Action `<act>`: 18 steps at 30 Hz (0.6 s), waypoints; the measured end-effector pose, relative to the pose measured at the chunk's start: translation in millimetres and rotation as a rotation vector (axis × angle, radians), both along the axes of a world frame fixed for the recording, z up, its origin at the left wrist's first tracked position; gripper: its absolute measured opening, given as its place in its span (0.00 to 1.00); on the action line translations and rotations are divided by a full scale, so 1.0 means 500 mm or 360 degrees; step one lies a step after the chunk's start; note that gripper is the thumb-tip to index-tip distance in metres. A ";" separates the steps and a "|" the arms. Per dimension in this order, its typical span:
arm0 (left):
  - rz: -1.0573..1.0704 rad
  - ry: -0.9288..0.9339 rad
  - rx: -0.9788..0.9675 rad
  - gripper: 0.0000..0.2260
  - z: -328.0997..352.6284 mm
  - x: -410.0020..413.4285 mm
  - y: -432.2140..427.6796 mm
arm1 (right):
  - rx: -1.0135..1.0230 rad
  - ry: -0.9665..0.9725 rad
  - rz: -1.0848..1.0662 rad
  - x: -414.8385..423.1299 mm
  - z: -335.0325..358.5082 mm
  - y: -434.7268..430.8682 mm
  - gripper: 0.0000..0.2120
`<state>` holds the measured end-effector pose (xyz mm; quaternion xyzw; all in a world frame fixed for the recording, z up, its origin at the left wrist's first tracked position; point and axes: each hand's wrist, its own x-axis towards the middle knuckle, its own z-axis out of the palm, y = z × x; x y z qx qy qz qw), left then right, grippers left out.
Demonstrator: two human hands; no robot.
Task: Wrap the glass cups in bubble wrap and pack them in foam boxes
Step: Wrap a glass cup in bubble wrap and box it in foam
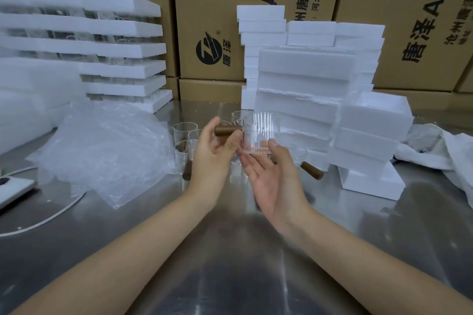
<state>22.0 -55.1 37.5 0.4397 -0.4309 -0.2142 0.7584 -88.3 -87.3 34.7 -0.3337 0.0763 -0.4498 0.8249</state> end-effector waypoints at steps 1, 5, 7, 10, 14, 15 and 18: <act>-0.0067 0.0014 0.0086 0.16 -0.003 -0.003 -0.002 | 0.0011 -0.0001 0.0070 -0.004 0.001 -0.002 0.08; -0.0213 0.0055 0.0216 0.17 -0.008 -0.004 -0.004 | -0.0025 0.0097 0.0136 -0.008 0.003 -0.015 0.16; -0.0199 0.0027 0.0215 0.18 -0.008 0.005 -0.004 | -0.0042 0.0116 0.0157 -0.008 0.003 -0.019 0.27; -0.0160 -0.0014 0.0237 0.19 -0.009 0.008 -0.003 | -0.0084 0.0114 0.0168 -0.009 0.001 -0.023 0.27; -0.0053 -0.0019 0.0224 0.15 -0.019 -0.003 -0.005 | -0.0136 0.0120 0.0104 -0.007 -0.013 -0.026 0.26; -0.0041 -0.0015 0.0222 0.16 -0.022 -0.007 -0.006 | -0.0159 0.0159 0.0047 -0.005 -0.017 -0.026 0.28; -0.0162 0.0026 0.0249 0.20 -0.023 -0.022 -0.009 | -0.0397 0.0453 -0.0235 0.001 -0.024 -0.026 0.31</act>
